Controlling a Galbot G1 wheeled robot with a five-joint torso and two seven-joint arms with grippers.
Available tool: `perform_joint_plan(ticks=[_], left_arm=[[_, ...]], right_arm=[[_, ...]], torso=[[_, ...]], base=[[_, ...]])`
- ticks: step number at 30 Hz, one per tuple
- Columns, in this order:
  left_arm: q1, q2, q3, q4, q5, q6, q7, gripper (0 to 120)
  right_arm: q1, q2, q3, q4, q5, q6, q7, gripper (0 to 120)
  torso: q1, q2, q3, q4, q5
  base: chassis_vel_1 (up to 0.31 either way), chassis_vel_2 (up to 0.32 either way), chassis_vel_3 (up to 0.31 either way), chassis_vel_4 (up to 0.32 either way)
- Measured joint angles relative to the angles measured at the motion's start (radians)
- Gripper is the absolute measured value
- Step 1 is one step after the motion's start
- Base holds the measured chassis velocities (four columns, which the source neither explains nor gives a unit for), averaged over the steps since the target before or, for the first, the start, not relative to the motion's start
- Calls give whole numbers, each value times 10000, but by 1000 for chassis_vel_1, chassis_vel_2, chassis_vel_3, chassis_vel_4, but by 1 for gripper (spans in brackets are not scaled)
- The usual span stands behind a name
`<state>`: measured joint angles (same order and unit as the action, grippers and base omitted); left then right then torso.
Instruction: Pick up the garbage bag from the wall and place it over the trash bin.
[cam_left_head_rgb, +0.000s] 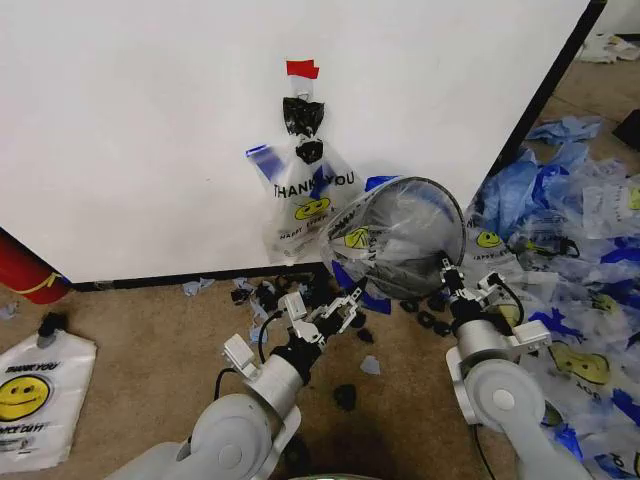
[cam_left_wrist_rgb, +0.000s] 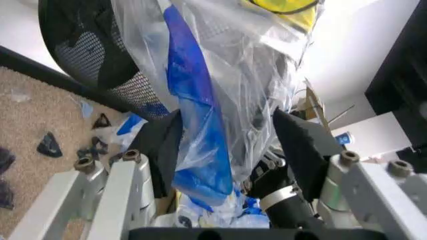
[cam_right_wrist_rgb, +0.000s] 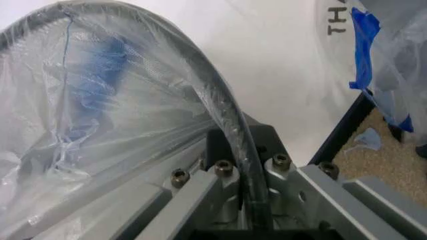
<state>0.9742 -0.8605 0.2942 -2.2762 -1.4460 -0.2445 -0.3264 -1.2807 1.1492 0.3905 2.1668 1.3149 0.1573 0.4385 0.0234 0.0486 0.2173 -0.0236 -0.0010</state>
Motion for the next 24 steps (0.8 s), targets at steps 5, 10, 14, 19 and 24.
perform_joint_plan(ticks=[5, 10, 14, 19, 24], left_arm=[[-1, 24, 63, 22, 20, 0, -4, 41], [-24, 36, 78, 57, 20, -15, -15, 23], [-88, 21, 96, 85, -29, -31, -54, 7], [-119, -28, 99, 119, -40, -39, -75, 0], [-50, -39, 114, 144, -21, -41, -83, 0]], right_arm=[[-1, -18, 29, 30, 7, 2, -1, 0], [23, -26, 52, 50, 14, 5, -2, 0], [35, -26, 50, 51, 22, 6, -18, 0], [18, 40, 13, 53, 18, 6, -70, 0], [24, 79, 12, 70, 122, 6, -75, 0]], torso=[[0, 0, 0, 0, 0], [0, 0, 0, 0, 0], [0, 0, 0, 0, -1], [0, 0, 0, 0, 0], [0, 0, 0, 0, 0]], base=[[0, 0, 0, 0], [0, 0, 0, 0], [0, 0, 0, 0], [0, 0, 0, 0], [0, 0, 0, 0]])
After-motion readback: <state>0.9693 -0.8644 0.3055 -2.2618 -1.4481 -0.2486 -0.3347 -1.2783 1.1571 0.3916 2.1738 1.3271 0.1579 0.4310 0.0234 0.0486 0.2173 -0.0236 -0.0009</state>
